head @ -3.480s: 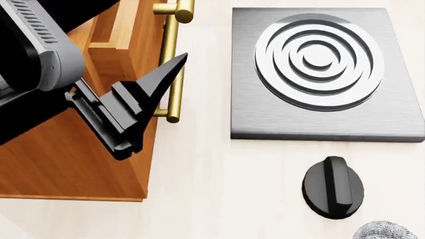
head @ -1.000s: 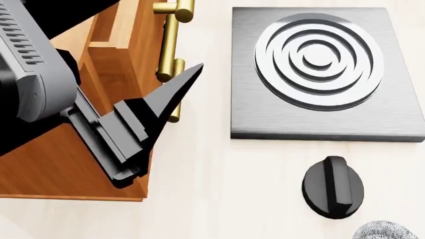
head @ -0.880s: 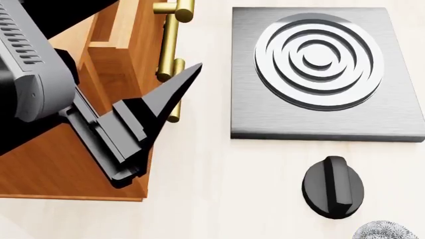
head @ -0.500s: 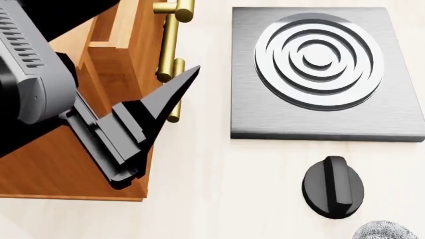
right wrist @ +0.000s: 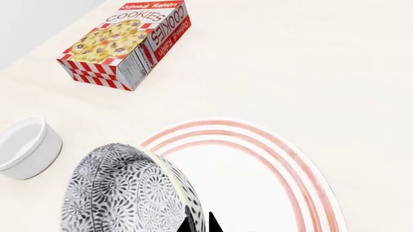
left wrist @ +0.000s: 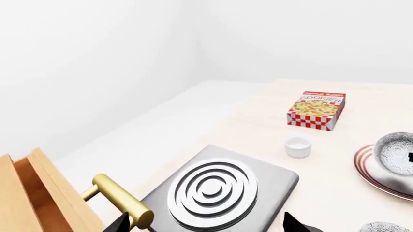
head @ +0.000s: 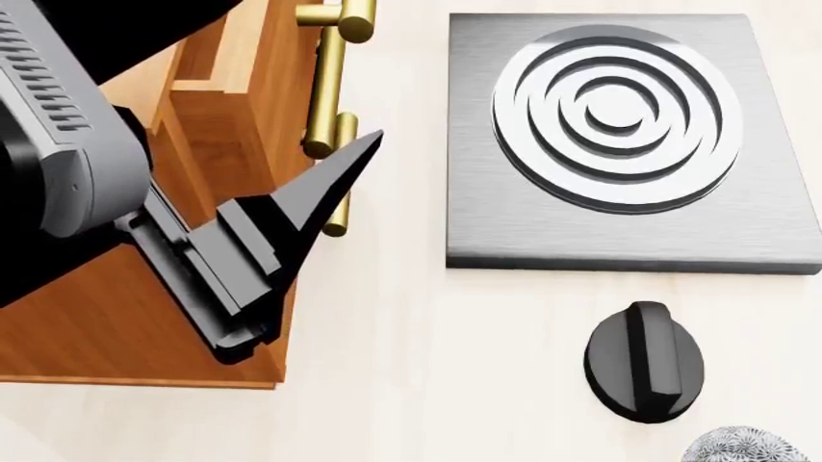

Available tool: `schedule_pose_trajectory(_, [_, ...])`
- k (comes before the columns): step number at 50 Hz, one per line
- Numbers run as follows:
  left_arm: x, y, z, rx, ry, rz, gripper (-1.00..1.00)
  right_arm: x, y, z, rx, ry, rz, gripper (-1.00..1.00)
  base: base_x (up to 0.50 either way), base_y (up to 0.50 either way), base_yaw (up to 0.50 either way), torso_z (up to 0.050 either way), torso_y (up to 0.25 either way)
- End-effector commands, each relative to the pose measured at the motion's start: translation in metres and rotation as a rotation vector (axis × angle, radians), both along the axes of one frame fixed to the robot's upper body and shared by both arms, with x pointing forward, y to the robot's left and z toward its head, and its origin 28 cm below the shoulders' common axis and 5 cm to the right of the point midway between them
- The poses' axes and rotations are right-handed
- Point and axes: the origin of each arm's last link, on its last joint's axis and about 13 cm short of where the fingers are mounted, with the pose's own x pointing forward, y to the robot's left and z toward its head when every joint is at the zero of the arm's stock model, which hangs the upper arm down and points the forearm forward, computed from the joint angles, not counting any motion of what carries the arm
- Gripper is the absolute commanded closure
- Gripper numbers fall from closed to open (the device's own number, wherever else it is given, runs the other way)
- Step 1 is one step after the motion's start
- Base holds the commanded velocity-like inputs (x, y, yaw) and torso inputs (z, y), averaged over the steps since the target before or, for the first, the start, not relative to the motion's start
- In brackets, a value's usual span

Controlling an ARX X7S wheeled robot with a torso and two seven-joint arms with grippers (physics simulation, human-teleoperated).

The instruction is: Pick the akita bowl on the wooden cabinet and place it on the plate.

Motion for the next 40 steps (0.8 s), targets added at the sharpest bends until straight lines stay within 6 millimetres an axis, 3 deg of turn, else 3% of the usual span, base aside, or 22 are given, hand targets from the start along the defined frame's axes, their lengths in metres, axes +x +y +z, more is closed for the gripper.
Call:
schedule_pose_trajectory(1, [0.001,0.0,-0.001,0.0,0.003,0.0,-1.0,-0.002,-0.003,0.001,-0.017,-0.003,-0.012,1.0,0.0,0.0,0.0,0.0,0.0])
schedule_pose_trajectory(7, [0.002,0.0,-0.001,-0.001,0.005,-0.002,-1.0,-0.003,-0.003,0.001,-0.024,0.002,-0.021,1.0,0.0,0.0,0.0,0.0,0.0])
schedule_pose_trajectory(8, [0.002,0.0,-0.001,-0.002,0.005,-0.001,-1.0,-0.003,-0.003,0.001,-0.026,0.001,-0.023,-1.0,0.0,0.0,0.0,0.0,0.0])
schedule_pose_trajectory(40, [-0.004,0.007,-0.002,-0.03,-0.003,0.01,-1.0,-0.011,-0.001,0.017,-0.063,-0.014,-0.012,-1.0,0.0,0.0,0.0,0.0,0.0])
